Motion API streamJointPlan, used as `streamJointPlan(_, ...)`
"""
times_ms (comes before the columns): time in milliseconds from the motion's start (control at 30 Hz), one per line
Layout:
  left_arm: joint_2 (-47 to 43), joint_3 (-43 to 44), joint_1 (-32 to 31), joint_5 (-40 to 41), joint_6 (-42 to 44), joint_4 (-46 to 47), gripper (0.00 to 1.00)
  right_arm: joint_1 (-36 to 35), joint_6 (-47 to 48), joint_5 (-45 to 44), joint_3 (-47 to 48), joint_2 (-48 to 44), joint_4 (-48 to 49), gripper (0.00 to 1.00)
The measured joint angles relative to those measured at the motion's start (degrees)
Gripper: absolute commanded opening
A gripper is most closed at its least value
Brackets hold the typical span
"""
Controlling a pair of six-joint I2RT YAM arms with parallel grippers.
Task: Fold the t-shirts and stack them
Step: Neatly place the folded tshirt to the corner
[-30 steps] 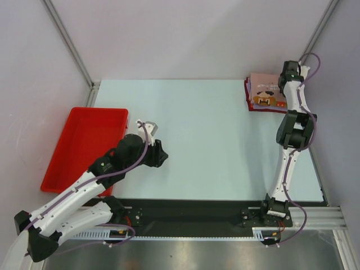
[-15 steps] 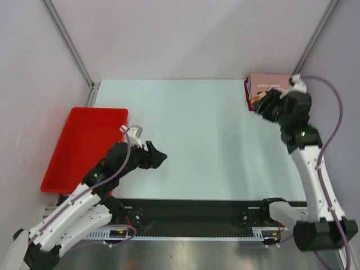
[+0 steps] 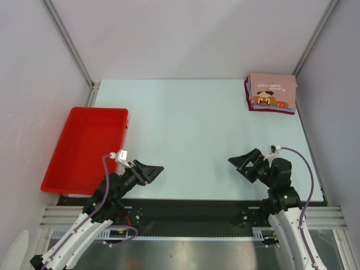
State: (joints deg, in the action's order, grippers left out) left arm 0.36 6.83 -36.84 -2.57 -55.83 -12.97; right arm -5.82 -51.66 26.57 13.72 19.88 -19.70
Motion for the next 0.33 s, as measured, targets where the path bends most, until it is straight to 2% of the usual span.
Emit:
streamJointPlan(167,0.1,-2.8,0.0,-3.2,-4.1,0.7,0.71,-0.1,-5.5,1.0,-6.4,-12.0,-2.5,1.0)
streamJointPlan(333,0.0,-3.5,0.0,-5.3,-8.0,3.6,0.71,-0.1,-7.8,2.1,-6.7,-15.3,-2.1,1.0)
